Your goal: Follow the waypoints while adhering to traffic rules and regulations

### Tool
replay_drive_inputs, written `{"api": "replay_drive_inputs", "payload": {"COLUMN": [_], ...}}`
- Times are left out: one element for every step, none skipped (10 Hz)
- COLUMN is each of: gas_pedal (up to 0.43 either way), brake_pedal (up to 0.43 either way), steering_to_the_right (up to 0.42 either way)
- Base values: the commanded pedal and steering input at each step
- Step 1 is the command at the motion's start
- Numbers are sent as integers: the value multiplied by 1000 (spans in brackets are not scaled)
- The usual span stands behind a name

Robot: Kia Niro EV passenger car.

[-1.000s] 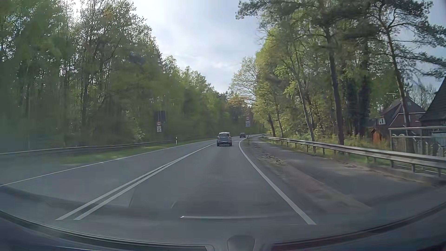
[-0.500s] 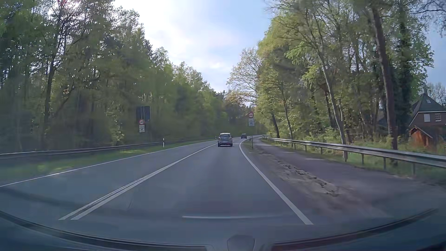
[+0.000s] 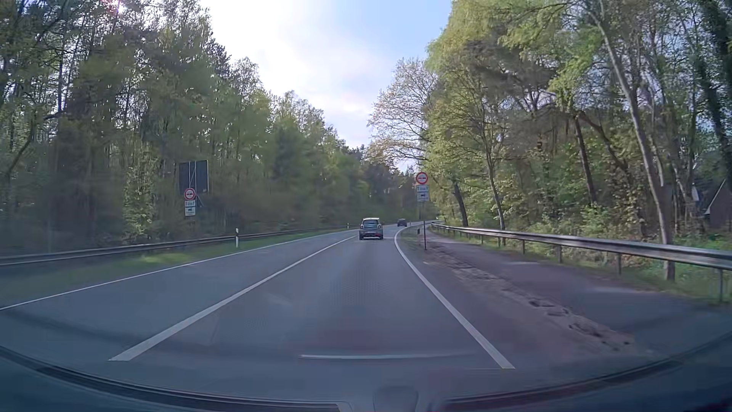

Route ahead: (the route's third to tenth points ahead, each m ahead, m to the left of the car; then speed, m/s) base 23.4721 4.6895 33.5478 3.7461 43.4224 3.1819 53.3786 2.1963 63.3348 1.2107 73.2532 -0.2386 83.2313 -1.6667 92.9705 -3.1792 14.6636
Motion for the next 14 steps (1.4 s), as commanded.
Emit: {"api": "replay_drive_inputs", "payload": {"gas_pedal": [98, 98, 98, 98, 118, 130, 130, 130, 138, 138, 138, 138, 138, 138], "brake_pedal": [0, 0, 0, 0, 0, 0, 0, 0, 0, 0, 0, 0, 0, 0], "steering_to_the_right": [3, 3, 3, 3, 3, 3, 5, 5, 4, 5, 4, 5, 5, 4]}}
